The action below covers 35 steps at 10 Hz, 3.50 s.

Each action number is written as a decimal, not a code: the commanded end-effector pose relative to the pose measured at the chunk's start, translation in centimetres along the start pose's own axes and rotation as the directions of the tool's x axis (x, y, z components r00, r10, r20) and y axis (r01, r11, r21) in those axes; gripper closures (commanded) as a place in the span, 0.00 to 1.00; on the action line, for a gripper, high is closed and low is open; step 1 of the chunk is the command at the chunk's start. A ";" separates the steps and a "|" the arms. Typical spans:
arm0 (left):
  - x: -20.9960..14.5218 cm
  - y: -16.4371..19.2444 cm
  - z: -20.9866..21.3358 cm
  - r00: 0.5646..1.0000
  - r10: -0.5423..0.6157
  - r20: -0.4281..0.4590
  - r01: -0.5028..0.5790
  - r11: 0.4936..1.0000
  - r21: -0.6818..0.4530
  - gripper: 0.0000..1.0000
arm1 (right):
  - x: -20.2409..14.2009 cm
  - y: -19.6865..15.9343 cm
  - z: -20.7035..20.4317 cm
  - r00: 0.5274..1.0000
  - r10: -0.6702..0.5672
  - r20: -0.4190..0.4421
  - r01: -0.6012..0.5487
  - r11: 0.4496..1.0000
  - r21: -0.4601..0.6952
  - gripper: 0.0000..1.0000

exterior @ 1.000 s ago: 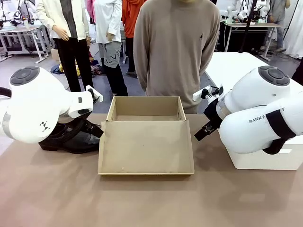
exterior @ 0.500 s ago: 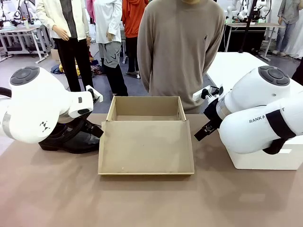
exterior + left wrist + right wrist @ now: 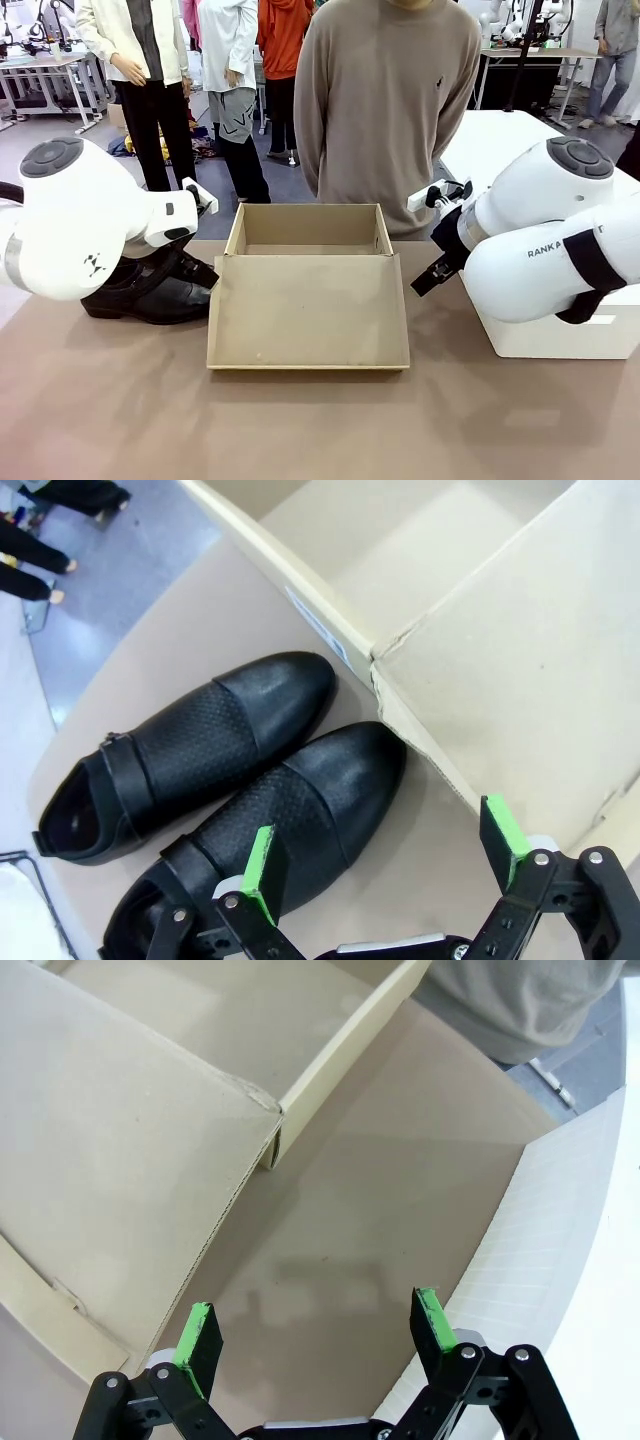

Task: Pack the shoes into the box.
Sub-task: Place one shoe of the Shoes into the Shoes Box.

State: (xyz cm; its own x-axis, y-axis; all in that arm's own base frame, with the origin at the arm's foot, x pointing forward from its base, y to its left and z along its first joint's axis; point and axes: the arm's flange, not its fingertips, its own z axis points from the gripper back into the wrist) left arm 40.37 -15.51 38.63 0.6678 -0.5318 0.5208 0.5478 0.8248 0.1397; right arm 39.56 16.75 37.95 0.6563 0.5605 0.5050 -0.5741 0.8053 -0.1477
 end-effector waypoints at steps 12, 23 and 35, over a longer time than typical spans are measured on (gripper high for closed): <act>3.6 4.8 14.1 0.879 -0.422 0.221 0.465 0.860 -0.209 0.00 | -1.1 -5.7 14.0 0.920 0.252 0.301 -0.336 0.902 0.270 0.00; 3.8 6.4 17.2 0.849 -0.423 0.316 0.505 0.825 -0.253 0.00 | -1.2 -6.3 18.5 0.871 0.246 0.425 -0.400 0.858 0.323 0.00; 5.8 9.7 18.9 0.793 -0.600 0.104 0.609 0.781 -0.138 0.00 | -1.2 -6.3 18.5 0.871 0.246 0.425 -0.400 0.858 0.323 0.00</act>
State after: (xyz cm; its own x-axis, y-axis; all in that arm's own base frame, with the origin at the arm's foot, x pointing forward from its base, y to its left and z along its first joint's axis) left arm 39.10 -7.37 57.54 0.1749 -0.8574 0.4840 0.8996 0.3389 0.2753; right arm 32.95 7.52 54.17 0.2535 0.6066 0.7535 -0.9023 0.4291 -0.0419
